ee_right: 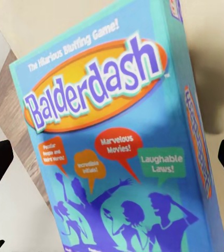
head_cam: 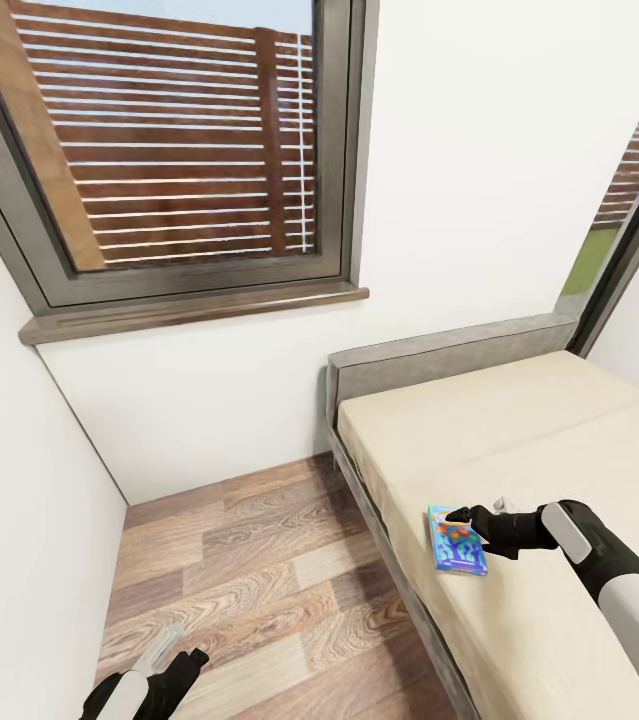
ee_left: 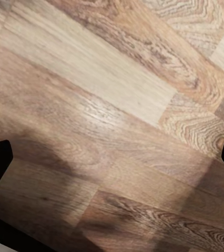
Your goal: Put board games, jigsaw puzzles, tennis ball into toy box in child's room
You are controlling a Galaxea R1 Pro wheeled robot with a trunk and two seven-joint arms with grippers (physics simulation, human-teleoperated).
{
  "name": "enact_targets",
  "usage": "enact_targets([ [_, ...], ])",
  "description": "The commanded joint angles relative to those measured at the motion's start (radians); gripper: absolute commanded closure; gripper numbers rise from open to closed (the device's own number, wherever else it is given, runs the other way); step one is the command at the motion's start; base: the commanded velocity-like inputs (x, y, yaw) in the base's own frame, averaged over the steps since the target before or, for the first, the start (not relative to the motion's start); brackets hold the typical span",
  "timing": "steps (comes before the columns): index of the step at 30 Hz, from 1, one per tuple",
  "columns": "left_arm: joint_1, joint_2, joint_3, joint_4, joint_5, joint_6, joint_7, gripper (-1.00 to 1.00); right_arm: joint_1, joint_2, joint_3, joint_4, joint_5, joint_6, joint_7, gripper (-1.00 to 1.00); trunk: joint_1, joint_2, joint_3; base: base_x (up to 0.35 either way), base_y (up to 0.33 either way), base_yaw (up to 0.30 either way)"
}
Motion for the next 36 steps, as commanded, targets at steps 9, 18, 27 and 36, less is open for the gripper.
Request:
enact_targets([
  [9,0.0,0.0,0.001,-0.002,0.011,0.003,0.008,-1.0,-0.001,-0.001,0.005,0.0,0.018,-0.001,0.007,-1.0,0.0,0.0,-0.001,0.0,0.0,0.0],
  [18,0.0,0.0,0.001,-0.002,0.011,0.003,0.008,-1.0,-0.001,-0.001,0.005,0.0,0.018,-0.001,0.007,-1.0,0.0,0.0,-0.001,0.0,0.0,0.0],
  [27,0.0,0.0,0.001,-0.002,0.011,0.003,0.008,-1.0,-0.001,-0.002,0.004,-0.001,0.017,0.0,0.008,-1.0,0.0,0.0,-0.001,0.0,0.0,0.0],
  [36,0.0,0.0,0.001,-0.002,0.011,0.003,0.008,-1.0,-0.001,-0.003,0.003,-0.002,0.017,0.0,0.008,-1.0,0.0,0.0,-0.001,0.0,0.0,0.0],
])
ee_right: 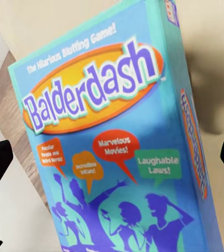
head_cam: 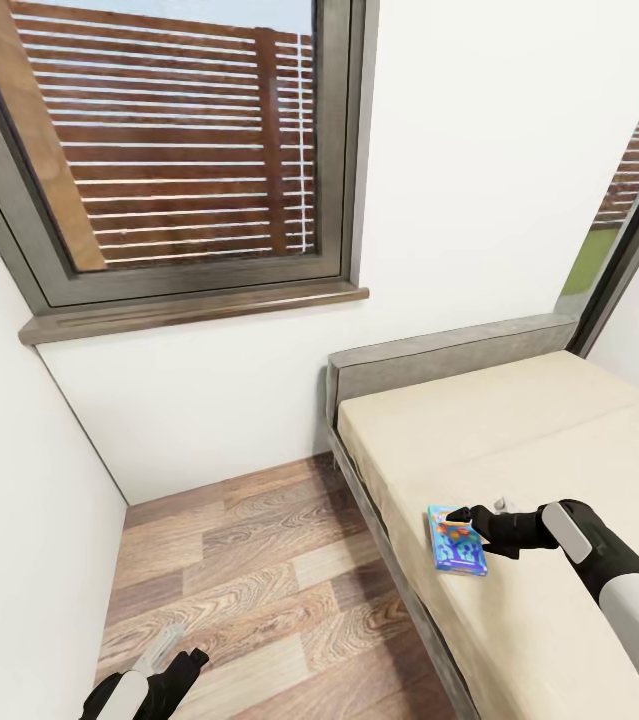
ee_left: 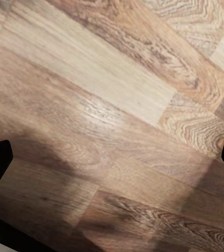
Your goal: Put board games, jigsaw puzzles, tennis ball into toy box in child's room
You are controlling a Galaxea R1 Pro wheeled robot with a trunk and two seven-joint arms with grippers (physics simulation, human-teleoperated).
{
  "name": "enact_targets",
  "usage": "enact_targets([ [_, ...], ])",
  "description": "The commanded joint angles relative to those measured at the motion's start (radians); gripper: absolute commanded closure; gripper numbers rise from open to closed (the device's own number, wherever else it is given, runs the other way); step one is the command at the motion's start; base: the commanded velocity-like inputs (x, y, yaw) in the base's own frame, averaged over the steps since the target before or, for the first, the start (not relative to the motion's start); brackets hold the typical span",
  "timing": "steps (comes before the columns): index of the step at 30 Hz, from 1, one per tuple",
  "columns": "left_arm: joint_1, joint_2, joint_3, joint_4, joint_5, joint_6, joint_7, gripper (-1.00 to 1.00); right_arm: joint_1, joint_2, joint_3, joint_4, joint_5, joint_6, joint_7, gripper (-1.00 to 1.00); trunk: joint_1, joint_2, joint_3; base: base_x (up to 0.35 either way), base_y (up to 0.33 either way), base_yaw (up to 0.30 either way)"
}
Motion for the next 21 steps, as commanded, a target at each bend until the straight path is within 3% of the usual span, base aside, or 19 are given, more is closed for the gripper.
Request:
enact_targets([
  [1,0.0,0.0,0.001,-0.002,0.011,0.003,0.008,-1.0,-0.001,-0.001,0.004,0.0,0.01,0.001,0.008,-1.0,0.0,0.0,-0.001,0.0,0.0,0.0],
  [21,0.0,0.0,0.001,-0.002,0.011,0.003,0.008,-1.0,0.0,-0.001,0.004,-0.002,0.01,0.002,0.011,-1.0,0.0,0.0,-0.001,0.0,0.0,0.0],
])
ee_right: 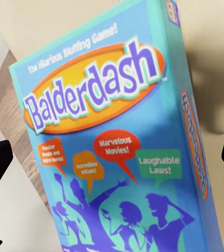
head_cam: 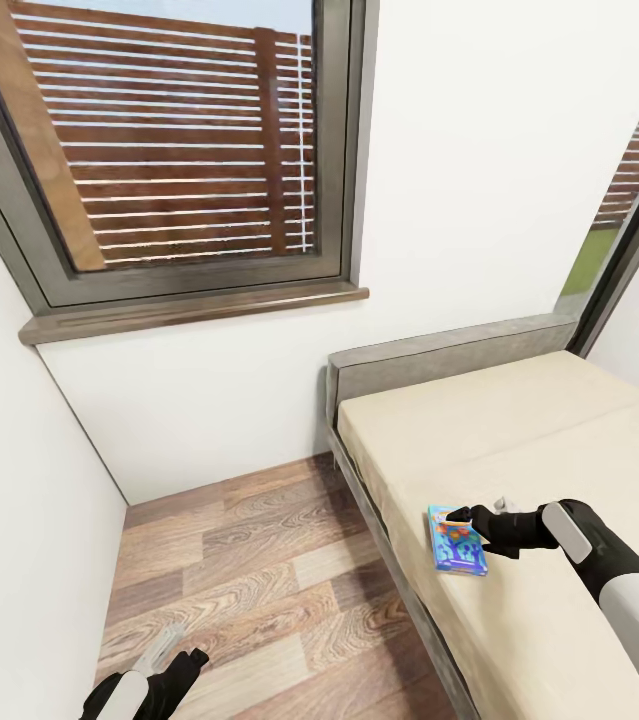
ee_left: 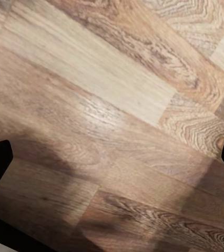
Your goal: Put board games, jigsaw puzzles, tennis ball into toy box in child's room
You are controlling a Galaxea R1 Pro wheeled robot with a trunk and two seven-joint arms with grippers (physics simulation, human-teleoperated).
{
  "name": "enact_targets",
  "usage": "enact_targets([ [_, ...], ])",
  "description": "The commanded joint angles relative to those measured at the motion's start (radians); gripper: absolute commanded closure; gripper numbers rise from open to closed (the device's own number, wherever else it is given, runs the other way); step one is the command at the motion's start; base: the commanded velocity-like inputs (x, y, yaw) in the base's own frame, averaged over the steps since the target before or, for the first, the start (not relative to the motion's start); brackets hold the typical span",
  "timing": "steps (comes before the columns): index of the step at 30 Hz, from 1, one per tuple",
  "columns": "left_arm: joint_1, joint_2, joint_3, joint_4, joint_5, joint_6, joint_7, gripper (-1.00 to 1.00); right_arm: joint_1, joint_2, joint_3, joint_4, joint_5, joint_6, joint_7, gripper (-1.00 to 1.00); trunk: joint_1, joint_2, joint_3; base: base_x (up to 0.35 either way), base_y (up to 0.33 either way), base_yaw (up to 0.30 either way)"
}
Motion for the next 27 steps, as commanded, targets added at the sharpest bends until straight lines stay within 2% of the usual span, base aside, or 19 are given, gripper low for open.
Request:
enact_targets([
  [1,0.0,0.0,0.001,-0.002,0.011,0.003,0.008,-1.0,-0.001,-0.001,0.004,0.0,0.007,0.001,0.009,-1.0,0.0,0.0,-0.001,0.0,0.0,0.014],
  [11,0.0,0.0,0.001,-0.002,0.011,0.003,0.008,-1.0,-0.001,-0.001,0.005,0.0,0.007,0.001,0.009,-1.0,0.0,0.0,-0.001,0.0,0.0,0.067],
  [27,0.0,0.0,0.001,-0.002,0.011,0.003,0.008,-1.0,-0.001,-0.001,0.005,0.001,0.009,0.0,0.009,-1.0,0.0,0.0,-0.001,0.0,0.0,0.134],
])
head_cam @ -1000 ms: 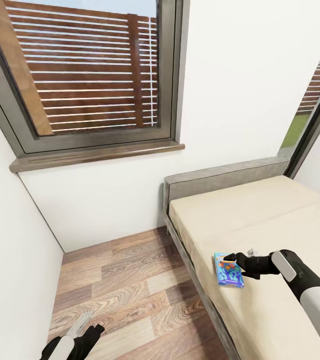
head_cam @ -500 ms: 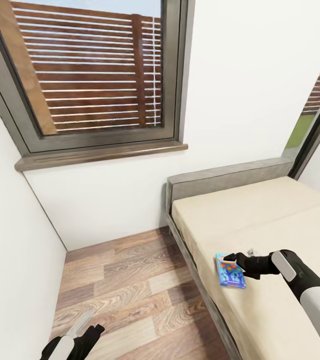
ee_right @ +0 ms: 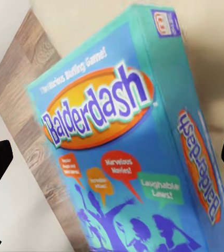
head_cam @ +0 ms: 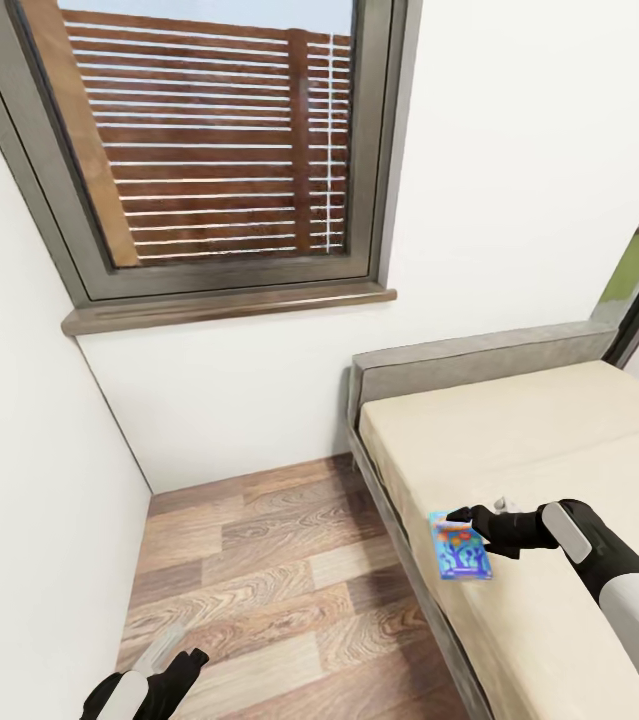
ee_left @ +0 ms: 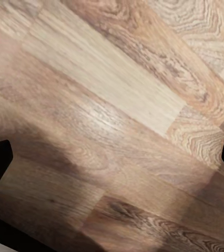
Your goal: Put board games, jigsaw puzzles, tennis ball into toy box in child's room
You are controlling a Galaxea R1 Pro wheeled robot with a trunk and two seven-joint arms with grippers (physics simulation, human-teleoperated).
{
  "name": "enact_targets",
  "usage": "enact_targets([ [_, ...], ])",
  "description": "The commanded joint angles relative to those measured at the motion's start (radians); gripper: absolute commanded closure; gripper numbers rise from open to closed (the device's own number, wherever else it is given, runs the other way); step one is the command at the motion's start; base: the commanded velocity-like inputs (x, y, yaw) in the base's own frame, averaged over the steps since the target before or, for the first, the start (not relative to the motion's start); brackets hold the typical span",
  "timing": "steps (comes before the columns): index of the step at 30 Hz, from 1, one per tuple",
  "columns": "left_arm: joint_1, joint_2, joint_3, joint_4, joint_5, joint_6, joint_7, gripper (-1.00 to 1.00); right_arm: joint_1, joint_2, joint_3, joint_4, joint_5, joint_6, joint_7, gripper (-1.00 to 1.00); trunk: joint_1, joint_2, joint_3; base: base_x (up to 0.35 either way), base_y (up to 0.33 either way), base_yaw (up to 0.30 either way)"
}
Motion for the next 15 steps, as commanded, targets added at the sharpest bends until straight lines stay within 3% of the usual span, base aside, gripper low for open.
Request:
enact_targets([
  [1,0.0,0.0,0.001,-0.002,0.01,0.003,0.008,-1.0,0.0,-0.001,0.004,0.0,0.006,0.001,0.009,-1.0,0.0,0.0,-0.001,0.0,0.0,0.056],
  [15,0.0,0.0,0.001,-0.002,0.01,0.003,0.008,-1.0,0.0,-0.001,0.003,0.0,0.006,0.001,0.009,-1.0,0.0,0.0,-0.001,0.0,0.0,0.059],
])
